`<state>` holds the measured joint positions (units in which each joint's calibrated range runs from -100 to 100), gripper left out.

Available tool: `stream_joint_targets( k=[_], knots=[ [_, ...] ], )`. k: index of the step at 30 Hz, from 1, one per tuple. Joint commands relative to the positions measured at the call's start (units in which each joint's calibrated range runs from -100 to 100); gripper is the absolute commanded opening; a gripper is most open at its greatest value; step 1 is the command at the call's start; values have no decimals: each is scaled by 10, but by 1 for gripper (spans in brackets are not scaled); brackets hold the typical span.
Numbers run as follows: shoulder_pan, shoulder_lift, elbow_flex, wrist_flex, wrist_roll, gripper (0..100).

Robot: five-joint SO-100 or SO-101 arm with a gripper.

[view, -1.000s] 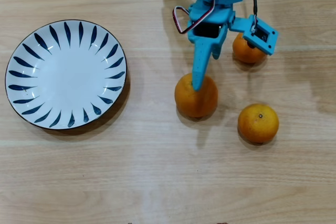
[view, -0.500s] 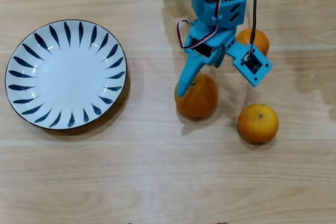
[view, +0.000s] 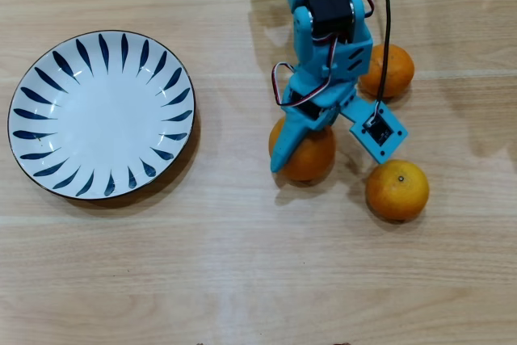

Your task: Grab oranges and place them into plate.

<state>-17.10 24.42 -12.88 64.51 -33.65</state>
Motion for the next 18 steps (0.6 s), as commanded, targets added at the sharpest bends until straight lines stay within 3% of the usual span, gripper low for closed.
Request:
stream_joint_targets(
  k=[1, 13, 18],
  knots=[
    [10, 3, -32, -28, 2, 39],
    [24, -2, -32, -23, 3, 34],
    [47, -92, -19, -22, 12, 34]
  ],
)
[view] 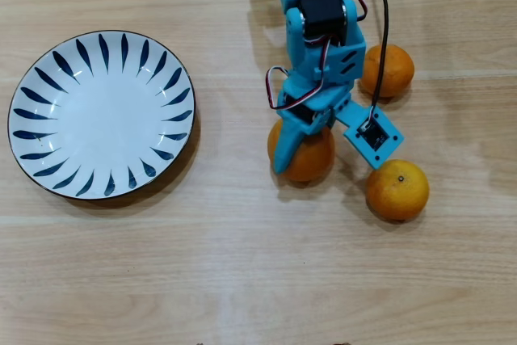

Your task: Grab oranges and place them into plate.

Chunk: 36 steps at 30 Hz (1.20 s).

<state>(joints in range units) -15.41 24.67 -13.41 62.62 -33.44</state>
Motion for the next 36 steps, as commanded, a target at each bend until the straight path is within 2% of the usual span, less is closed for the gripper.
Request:
stream_joint_targets(
  k=[1, 4, 5, 9, 16, 21, 27, 30, 32, 36],
  knots=[
    [37, -114, -5, -3, 11, 34],
    [59, -188, 37, -8, 16, 34],
    [86, -266, 103, -11, 27, 34],
    [155, -403, 227, -17, 37, 34],
    [281, -565, 444, -117, 52, 34],
    [328, -597, 508, -148, 52, 34],
    [365, -596, 514, -156, 56, 34],
    [373, -584, 518, -193, 56, 34],
    [380, -536, 514, -227, 52, 43],
    [380, -495, 503, -227, 52, 48]
  ],
)
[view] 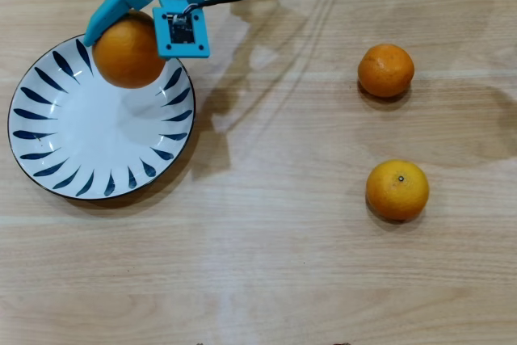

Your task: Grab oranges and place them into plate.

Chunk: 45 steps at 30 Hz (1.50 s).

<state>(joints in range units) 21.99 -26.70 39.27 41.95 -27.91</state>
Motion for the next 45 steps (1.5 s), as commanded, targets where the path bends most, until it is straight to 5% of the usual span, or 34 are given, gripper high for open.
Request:
stream_joint_targets(
  k=[1, 8, 15, 25, 45],
  knots=[
    [5, 24, -24, -20, -4, 48],
    [-1, 28, -25, -12, -5, 46],
    [-66, 0, -131, 106, 7, 18],
    [-241, -3, -285, 329, 23, 16],
    [-640, -1, -284, 435, -276, 17]
  ],
)
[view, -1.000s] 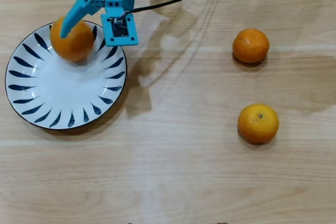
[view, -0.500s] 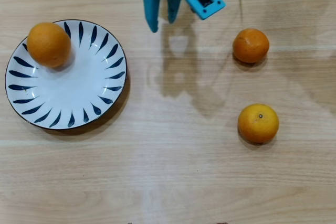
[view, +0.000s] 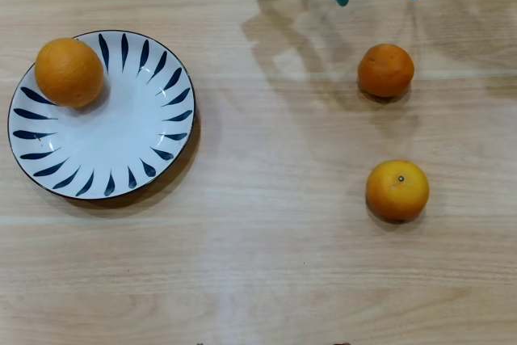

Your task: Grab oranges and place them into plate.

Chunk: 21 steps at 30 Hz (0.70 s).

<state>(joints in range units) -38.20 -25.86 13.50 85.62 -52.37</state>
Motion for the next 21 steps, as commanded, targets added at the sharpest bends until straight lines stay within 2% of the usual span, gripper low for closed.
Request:
stream_joint_targets(
  k=[1, 6, 9, 16, 18, 21],
  knots=[
    [-45, -9, -24, -5, -36, 17],
    [-53, 17, -30, -44, -44, 20],
    [-54, 40, -30, -90, -44, 31],
    [-64, 96, -30, -163, -56, 64],
    [-72, 117, -30, -175, -80, 69],
    [-85, 155, -40, -178, -109, 69]
  ],
)
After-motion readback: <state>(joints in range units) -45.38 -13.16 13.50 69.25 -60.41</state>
